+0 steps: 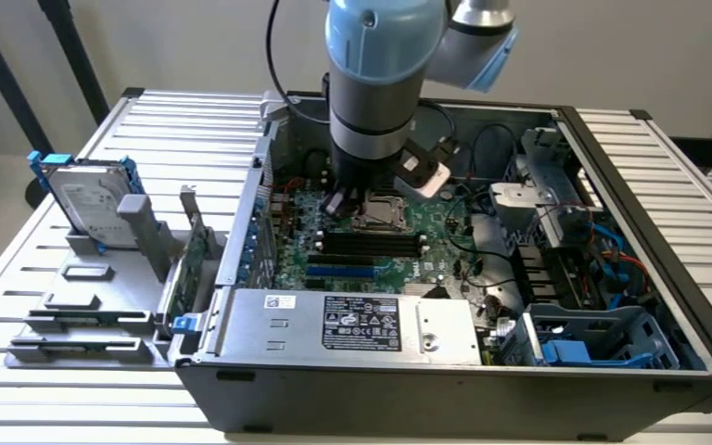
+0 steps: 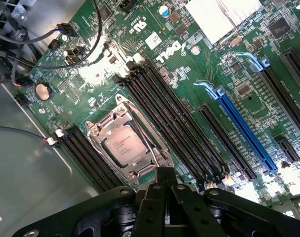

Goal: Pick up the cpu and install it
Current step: 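Install the first cpu locking lever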

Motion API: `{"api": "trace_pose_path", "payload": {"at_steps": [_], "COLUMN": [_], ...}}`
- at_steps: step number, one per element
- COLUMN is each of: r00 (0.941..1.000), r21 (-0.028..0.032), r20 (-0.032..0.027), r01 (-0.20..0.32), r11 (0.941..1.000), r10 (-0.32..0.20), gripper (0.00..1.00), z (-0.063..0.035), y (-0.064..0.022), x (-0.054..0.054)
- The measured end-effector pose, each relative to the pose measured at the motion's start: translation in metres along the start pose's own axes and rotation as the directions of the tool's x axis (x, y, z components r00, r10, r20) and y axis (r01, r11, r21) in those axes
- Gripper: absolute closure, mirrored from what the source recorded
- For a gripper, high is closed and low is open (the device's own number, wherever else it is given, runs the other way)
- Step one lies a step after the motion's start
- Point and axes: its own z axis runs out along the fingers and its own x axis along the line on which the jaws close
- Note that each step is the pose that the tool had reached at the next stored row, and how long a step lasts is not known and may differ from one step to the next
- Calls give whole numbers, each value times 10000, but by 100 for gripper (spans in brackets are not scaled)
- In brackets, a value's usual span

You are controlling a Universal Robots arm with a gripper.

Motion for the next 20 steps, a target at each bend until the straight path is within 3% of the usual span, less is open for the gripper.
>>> {"api": "trace_pose_path", "payload": {"at_steps": [20], "r00": [10000], "r21": [-3], "r20": [5], "r01": [-1], "r11": [10000], "r10": [1], "gripper": [89], "z": [282], "y": [-103], "x": [-67]}}
